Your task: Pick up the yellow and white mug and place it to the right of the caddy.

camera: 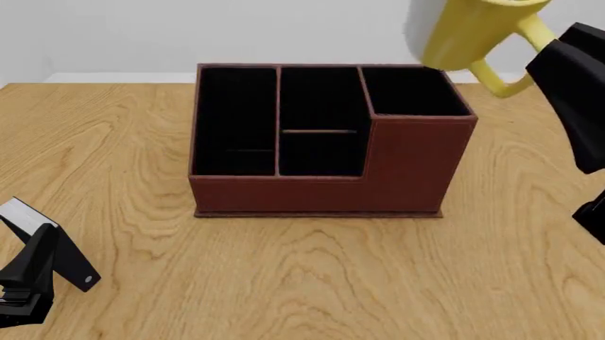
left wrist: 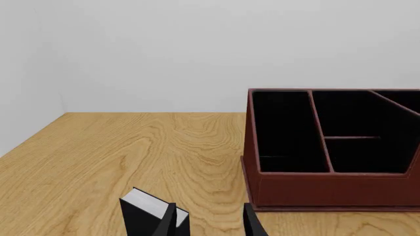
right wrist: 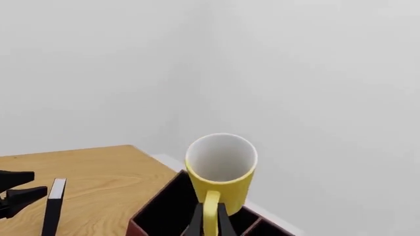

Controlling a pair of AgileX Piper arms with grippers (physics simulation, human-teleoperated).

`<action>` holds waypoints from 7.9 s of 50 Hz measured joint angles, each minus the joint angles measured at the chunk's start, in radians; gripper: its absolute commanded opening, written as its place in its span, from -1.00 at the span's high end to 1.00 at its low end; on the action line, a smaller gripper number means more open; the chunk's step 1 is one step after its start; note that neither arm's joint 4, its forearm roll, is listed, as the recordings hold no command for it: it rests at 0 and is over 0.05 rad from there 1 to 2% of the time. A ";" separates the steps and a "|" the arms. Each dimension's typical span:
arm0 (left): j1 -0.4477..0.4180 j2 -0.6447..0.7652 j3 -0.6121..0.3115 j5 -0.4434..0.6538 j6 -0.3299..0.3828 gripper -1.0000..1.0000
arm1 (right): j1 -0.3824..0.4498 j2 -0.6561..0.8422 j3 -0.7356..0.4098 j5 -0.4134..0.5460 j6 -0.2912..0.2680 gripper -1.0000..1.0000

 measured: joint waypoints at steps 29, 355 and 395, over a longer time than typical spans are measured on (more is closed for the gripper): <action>0.000 0.000 0.000 0.000 0.000 -1.00 | -0.167 -0.020 -0.005 0.031 0.014 1.00; 0.000 0.000 0.000 0.000 0.000 -1.00 | -0.866 1.342 0.250 -0.986 0.088 -1.00; 0.000 0.000 0.000 0.000 0.000 -1.00 | -0.839 1.077 0.481 -0.986 0.080 -1.00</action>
